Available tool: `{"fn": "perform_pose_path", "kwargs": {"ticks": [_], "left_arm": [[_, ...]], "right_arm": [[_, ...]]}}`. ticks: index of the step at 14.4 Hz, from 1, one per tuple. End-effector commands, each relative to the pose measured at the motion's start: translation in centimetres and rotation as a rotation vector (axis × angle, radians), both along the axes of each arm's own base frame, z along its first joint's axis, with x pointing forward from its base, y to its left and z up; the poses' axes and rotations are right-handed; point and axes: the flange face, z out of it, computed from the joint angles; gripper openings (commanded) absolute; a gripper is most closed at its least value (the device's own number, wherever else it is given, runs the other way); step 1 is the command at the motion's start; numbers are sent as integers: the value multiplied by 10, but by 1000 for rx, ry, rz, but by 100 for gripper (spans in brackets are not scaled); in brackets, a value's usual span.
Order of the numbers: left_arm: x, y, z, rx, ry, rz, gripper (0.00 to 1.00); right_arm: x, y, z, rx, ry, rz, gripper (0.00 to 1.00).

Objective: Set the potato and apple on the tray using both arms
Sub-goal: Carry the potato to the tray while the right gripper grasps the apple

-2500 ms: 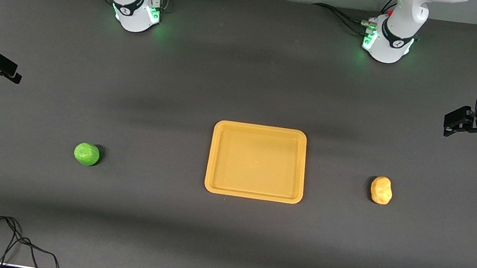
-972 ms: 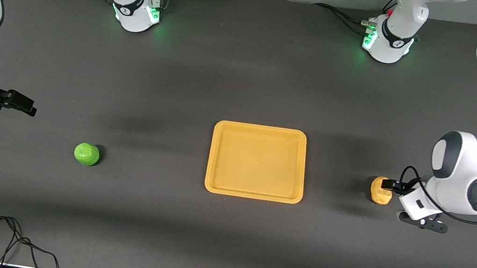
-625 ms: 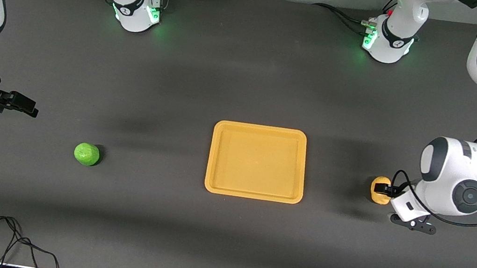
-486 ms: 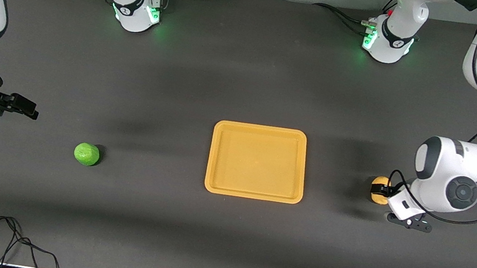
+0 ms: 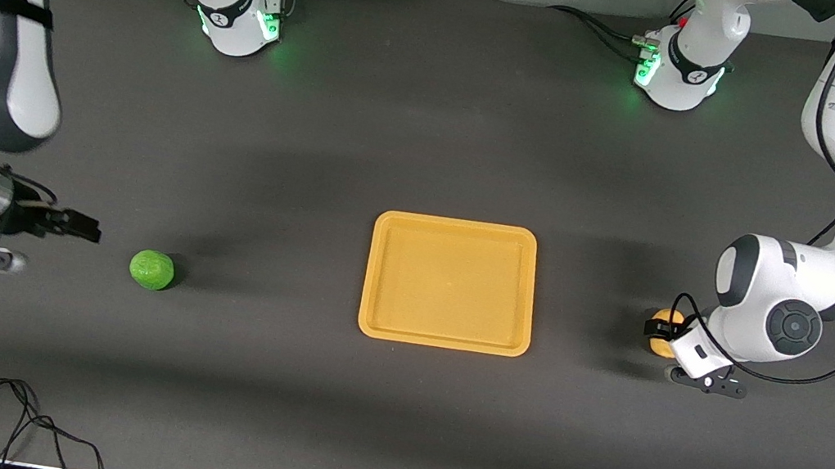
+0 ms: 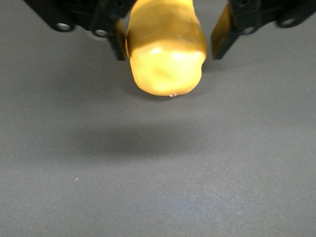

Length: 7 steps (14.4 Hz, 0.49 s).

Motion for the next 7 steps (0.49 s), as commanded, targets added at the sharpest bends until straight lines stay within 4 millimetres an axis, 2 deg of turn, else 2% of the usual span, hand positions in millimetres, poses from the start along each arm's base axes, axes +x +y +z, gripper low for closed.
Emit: {"fn": "perform_pose_path", "kwargs": {"ticks": [1, 3, 5, 7], "left_arm": [[-4, -3, 7, 17, -14, 30, 47], [-3, -4, 16, 21, -16, 50, 37], [0, -9, 35, 22, -30, 93, 36], [3, -29, 61, 30, -17, 127, 36]], "right_arm": [[13, 18, -44, -8, -23, 39, 100], [13, 25, -75, -10, -9, 16, 100], [14, 47, -95, -16, -17, 19, 100], [14, 51, -117, -26, 0, 34, 100]]}}
